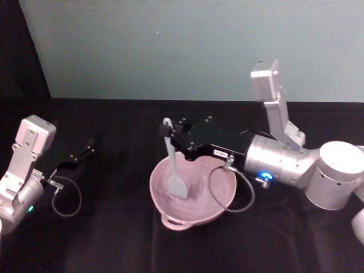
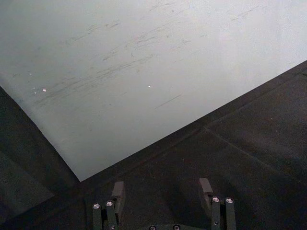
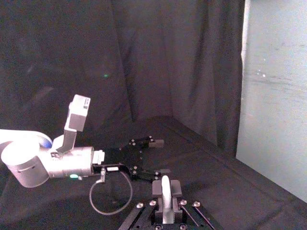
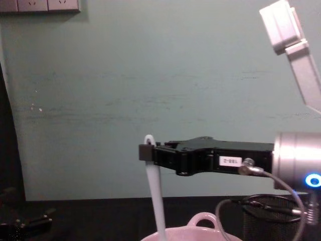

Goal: Use the one hand to pick up the spoon and stir the clear water in the bowl.

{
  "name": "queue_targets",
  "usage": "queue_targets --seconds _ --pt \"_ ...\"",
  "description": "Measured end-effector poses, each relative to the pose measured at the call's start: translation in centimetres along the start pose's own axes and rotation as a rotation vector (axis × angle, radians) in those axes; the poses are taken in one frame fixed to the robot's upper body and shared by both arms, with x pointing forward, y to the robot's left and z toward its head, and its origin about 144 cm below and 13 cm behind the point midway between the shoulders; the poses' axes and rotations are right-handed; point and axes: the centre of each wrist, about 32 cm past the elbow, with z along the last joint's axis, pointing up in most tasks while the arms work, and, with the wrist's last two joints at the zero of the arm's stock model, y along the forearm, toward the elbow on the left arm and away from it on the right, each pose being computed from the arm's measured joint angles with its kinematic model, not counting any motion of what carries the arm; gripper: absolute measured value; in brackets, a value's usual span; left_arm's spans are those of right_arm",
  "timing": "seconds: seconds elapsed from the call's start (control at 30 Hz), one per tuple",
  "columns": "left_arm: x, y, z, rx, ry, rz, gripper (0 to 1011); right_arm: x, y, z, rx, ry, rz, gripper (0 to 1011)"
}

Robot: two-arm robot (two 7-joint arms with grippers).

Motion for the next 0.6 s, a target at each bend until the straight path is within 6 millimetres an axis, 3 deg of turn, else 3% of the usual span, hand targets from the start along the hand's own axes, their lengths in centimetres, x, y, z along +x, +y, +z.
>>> queue_targets --seconds 0.27,0.6 --pt "0.0 0.0 0.0 0.0 0.0 0.0 1005 0.9 1.8 -0.2 0.028 0.023 -0.004 112" --pt "0.0 0.0 0.0 0.0 0.0 0.0 1005 3.0 1.0 -1.1 0.06 0.09 -0.105 112"
